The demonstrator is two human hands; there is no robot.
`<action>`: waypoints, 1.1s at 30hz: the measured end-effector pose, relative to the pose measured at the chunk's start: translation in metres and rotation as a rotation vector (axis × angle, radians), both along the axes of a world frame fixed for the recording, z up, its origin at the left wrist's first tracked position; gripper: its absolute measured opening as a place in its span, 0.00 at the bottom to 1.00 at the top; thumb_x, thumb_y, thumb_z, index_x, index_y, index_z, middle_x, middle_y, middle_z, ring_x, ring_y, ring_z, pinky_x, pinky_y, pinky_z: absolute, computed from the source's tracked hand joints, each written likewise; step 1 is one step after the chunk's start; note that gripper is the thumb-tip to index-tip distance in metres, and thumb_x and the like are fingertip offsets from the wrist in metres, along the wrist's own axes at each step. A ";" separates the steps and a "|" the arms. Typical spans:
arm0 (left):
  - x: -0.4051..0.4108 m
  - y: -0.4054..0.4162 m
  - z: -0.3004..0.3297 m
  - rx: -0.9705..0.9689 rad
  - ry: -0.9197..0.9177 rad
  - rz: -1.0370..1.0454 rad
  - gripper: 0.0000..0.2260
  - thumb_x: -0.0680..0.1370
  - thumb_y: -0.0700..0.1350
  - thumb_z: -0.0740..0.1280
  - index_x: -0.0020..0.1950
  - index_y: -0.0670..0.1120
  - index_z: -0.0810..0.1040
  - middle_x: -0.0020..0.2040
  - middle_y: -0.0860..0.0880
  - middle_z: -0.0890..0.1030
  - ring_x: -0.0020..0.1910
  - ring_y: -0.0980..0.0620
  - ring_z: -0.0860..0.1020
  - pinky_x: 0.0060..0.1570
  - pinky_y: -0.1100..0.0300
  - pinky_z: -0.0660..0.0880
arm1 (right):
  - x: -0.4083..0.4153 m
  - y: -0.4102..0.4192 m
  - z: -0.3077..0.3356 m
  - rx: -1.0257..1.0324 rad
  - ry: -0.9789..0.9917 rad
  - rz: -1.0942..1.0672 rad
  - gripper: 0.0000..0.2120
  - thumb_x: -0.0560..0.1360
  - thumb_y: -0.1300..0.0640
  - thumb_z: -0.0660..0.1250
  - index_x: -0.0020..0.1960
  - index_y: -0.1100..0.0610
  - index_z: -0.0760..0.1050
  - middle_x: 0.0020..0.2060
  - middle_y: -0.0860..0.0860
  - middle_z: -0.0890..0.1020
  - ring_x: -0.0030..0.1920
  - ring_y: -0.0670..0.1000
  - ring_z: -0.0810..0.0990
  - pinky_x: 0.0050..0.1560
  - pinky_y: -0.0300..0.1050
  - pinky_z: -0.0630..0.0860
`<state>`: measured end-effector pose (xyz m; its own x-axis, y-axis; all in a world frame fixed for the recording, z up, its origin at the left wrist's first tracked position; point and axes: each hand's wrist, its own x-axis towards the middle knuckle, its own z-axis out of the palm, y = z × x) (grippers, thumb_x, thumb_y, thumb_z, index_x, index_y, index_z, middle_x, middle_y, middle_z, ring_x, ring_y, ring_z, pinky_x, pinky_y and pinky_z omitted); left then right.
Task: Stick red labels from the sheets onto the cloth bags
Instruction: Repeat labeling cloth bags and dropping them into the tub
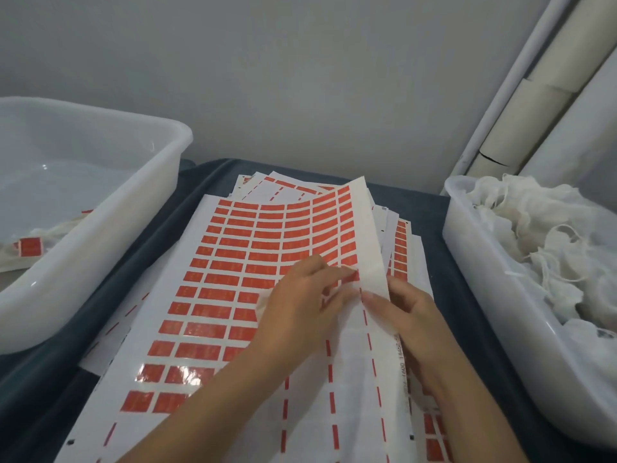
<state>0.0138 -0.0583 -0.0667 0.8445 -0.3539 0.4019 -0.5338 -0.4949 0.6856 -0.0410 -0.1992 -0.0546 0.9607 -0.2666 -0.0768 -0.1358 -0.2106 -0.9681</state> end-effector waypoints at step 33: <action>0.003 0.045 0.028 -0.127 -0.480 0.053 0.08 0.71 0.47 0.69 0.43 0.44 0.83 0.38 0.52 0.79 0.37 0.60 0.72 0.45 0.77 0.69 | 0.022 0.001 -0.016 -0.337 -0.110 -0.355 0.23 0.71 0.47 0.69 0.64 0.45 0.69 0.60 0.41 0.74 0.55 0.44 0.75 0.56 0.42 0.72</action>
